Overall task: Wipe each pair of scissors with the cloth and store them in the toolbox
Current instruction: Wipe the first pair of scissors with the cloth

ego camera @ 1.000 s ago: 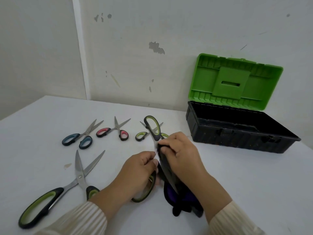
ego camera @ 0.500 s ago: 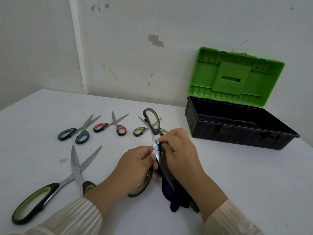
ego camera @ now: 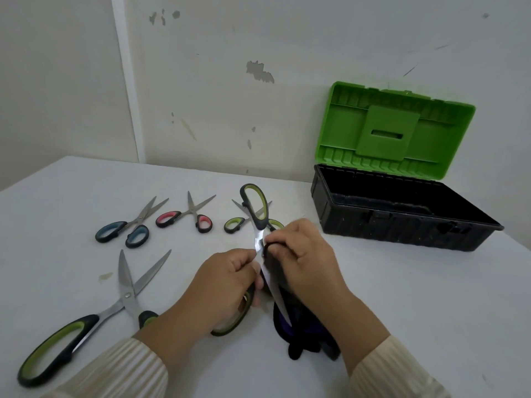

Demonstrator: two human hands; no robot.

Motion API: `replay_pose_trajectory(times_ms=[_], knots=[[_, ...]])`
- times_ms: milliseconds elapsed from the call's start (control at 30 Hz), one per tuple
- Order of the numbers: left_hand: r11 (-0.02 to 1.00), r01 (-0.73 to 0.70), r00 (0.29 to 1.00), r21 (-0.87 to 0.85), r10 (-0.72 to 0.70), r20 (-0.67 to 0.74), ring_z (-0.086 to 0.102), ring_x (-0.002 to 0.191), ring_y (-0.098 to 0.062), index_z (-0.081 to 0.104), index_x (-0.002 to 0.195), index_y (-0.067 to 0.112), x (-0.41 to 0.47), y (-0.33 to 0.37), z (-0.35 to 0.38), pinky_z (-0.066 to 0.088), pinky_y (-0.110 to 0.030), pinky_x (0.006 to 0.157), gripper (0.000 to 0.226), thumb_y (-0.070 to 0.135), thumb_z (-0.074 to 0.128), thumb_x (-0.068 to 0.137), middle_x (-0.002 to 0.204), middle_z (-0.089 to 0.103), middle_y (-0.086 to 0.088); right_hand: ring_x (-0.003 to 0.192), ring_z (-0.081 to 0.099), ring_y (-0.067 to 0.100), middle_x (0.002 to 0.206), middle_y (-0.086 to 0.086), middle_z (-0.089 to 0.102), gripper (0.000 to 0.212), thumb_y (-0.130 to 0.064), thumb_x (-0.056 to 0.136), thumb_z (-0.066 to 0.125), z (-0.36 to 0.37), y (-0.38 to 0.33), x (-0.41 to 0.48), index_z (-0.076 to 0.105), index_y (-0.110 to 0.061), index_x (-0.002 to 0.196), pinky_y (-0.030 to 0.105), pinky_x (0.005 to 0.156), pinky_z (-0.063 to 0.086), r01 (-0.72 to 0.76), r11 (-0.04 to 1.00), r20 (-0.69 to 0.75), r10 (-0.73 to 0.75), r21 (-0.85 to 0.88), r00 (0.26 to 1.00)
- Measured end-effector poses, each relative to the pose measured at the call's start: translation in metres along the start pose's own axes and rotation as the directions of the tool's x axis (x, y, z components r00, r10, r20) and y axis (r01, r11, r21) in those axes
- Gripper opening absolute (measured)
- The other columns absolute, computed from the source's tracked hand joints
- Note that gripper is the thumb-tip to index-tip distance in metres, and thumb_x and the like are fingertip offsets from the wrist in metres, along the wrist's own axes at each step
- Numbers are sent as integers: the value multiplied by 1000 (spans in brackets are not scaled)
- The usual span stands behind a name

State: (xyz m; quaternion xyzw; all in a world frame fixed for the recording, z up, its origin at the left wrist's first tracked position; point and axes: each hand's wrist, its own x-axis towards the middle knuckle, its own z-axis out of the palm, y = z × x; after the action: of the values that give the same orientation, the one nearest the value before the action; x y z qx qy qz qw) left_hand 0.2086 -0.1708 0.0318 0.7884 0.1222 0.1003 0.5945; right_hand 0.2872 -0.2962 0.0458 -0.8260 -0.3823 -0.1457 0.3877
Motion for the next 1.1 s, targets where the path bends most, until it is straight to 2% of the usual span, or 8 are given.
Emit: replay_pose_trajectory(times_ms=[200,333,433,567,700,767,967,1100], knots=[[1000,-7,1000,4,7,14,61,53,-20,64,75,2,0,-1,-1,49,-28,56,28,14,50,95,58,64,0,81,54,14,97,3,52,17,-14,89,52,2,-11,-5,69,-13,93,24,75,48,53,990,170,-30,-132,985],[999,-26,999,47,24,42,60,52,-15,65,77,5,0,2,-2,50,-27,59,28,15,48,96,57,64,2,79,44,-2,92,-1,52,14,-6,82,62,-17,13,12,70,-15,88,-3,76,31,-159,985,-284,134,-65,949],[977,-136,987,166,148,-61,63,52,-8,65,81,10,-1,3,-8,51,-30,57,25,21,48,96,60,65,4,86,56,9,95,-2,60,22,-4,82,60,-33,30,12,66,-25,84,4,81,37,-290,947,-408,320,135,855],[538,-407,753,738,656,-63,58,52,-16,71,102,16,4,-9,-24,46,-24,46,33,28,41,93,65,62,4,77,61,18,86,7,68,25,-2,80,58,-40,20,8,73,-22,73,28,72,50,-307,695,-90,472,650,877],[355,-346,695,868,718,-17,58,52,-20,72,107,18,11,-18,-27,43,-27,43,33,26,46,90,68,65,1,60,57,19,68,14,64,55,-55,75,50,-39,2,6,70,-4,69,28,61,46,-524,430,322,459,735,828],[323,-340,700,883,714,8,59,56,-20,72,104,21,13,-22,-27,44,-29,44,31,28,46,89,69,65,4,55,56,15,66,10,66,52,-53,77,50,-38,2,7,69,-5,74,25,56,45,-608,383,418,472,695,776],[900,-57,886,433,245,-393,59,76,-5,45,98,30,11,-5,-27,39,-20,58,29,40,66,82,81,62,16,63,55,20,73,17,60,21,-24,84,58,-29,9,3,69,-9,74,35,68,44,-635,508,398,504,581,767],[982,142,942,125,-96,-320,59,74,-10,61,93,22,15,-1,-37,42,-24,61,29,46,69,78,88,69,10,64,56,26,68,20,58,25,-20,88,53,-27,3,1,67,-2,80,32,66,45,-591,539,403,434,601,806]])
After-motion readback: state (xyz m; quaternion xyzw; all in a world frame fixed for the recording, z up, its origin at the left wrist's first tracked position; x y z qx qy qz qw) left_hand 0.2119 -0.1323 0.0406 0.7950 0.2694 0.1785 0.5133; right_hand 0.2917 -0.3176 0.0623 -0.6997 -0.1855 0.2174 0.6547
